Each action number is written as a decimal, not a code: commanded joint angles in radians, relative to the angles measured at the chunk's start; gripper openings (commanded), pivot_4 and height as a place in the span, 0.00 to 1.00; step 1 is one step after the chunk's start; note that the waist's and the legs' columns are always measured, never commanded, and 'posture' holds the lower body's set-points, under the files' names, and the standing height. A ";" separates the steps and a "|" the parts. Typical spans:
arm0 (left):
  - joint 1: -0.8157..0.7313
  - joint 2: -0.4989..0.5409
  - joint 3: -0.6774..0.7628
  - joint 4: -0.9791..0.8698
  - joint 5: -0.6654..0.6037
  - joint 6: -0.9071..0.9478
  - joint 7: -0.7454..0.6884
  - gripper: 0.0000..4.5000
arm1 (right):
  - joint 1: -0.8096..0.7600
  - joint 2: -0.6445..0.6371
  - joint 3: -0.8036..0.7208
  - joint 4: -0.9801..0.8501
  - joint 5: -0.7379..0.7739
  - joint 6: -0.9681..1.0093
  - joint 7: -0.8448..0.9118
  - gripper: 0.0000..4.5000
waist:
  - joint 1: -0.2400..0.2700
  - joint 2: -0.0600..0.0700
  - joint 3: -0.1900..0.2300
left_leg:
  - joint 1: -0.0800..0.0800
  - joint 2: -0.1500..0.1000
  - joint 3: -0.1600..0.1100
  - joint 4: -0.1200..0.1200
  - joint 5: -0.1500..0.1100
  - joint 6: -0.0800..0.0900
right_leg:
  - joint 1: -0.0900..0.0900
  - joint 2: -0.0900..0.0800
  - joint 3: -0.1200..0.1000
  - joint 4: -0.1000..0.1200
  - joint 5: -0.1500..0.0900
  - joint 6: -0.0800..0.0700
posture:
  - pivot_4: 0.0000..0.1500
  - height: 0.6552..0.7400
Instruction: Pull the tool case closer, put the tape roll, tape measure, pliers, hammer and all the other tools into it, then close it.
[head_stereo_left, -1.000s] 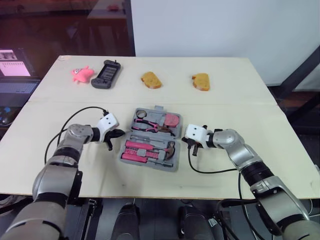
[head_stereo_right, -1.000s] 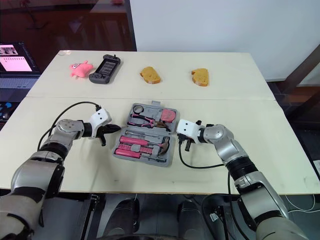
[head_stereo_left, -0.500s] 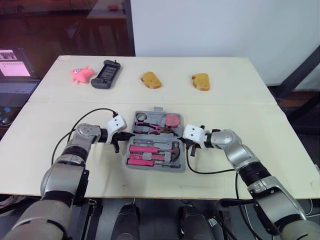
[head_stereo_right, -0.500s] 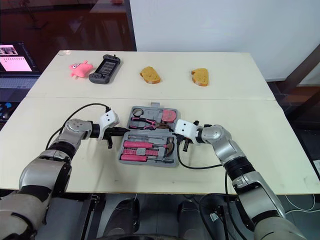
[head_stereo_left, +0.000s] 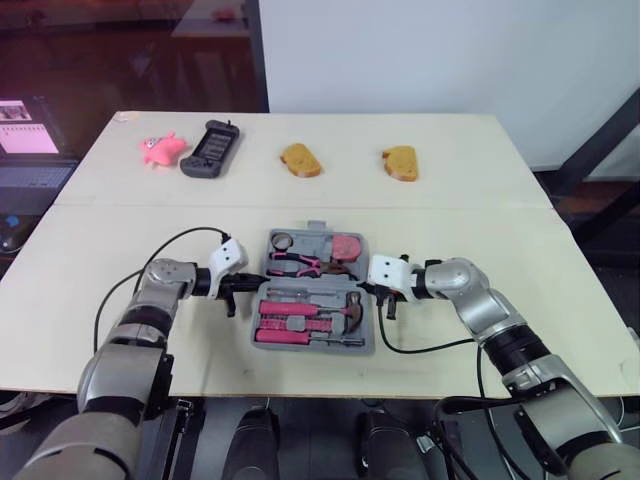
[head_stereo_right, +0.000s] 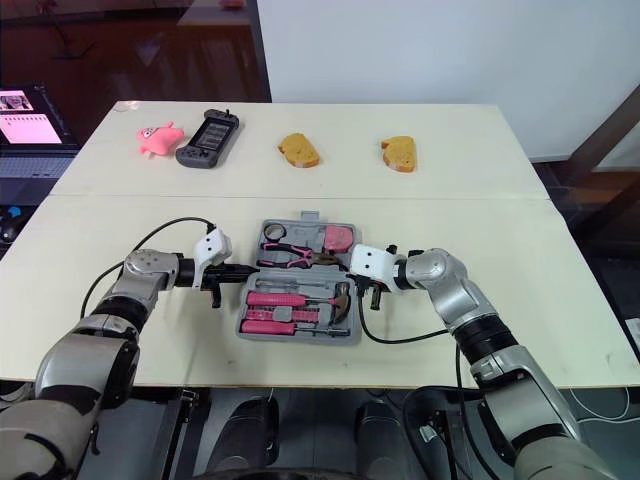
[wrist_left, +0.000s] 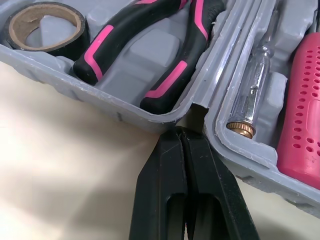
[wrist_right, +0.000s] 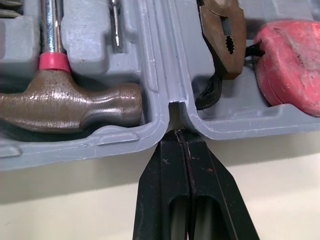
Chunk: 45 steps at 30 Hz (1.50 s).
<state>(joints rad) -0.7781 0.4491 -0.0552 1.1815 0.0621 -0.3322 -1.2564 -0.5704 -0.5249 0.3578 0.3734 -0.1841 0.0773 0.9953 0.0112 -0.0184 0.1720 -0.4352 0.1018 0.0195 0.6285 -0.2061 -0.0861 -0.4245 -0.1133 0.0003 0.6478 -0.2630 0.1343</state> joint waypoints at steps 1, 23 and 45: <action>0.054 -0.017 -0.013 -0.056 -0.017 0.009 -0.039 0.01 | 0.022 0.027 0.015 -0.111 0.022 0.014 0.018 0.00 | -0.001 0.000 0.000 | 0.000 0.000 0.000 0.000 0.000 0.000 | 0.000 0.000 0.000 0.000 0.000 0.000 | 1.00 0.77; 0.336 0.052 -0.017 -0.514 -0.117 0.248 0.001 0.01 | 0.113 0.051 0.031 -0.255 0.022 0.134 0.001 0.00 | -0.007 0.001 -0.001 | 0.001 0.000 0.000 0.000 0.000 0.000 | 0.000 0.000 0.000 0.000 0.000 0.000 | 1.00 0.77; 0.361 0.121 0.008 -0.513 -0.145 0.239 0.041 0.01 | 0.117 0.104 0.045 -0.297 0.025 0.195 0.002 0.00 | -0.029 0.001 -0.001 | 0.009 0.000 0.000 -0.002 0.000 0.000 | 0.006 0.000 0.000 0.001 0.000 -0.001 | 1.00 0.77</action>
<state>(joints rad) -0.4392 0.5631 -0.0426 0.6807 -0.0797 -0.1097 -1.2157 -0.4524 -0.4553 0.3696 0.1519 -0.1917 0.2861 0.9777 -0.0181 -0.0175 0.1714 -0.4263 0.1022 0.0194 0.6260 -0.2062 -0.0859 -0.4188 -0.1130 0.0007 0.6489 -0.2634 0.1335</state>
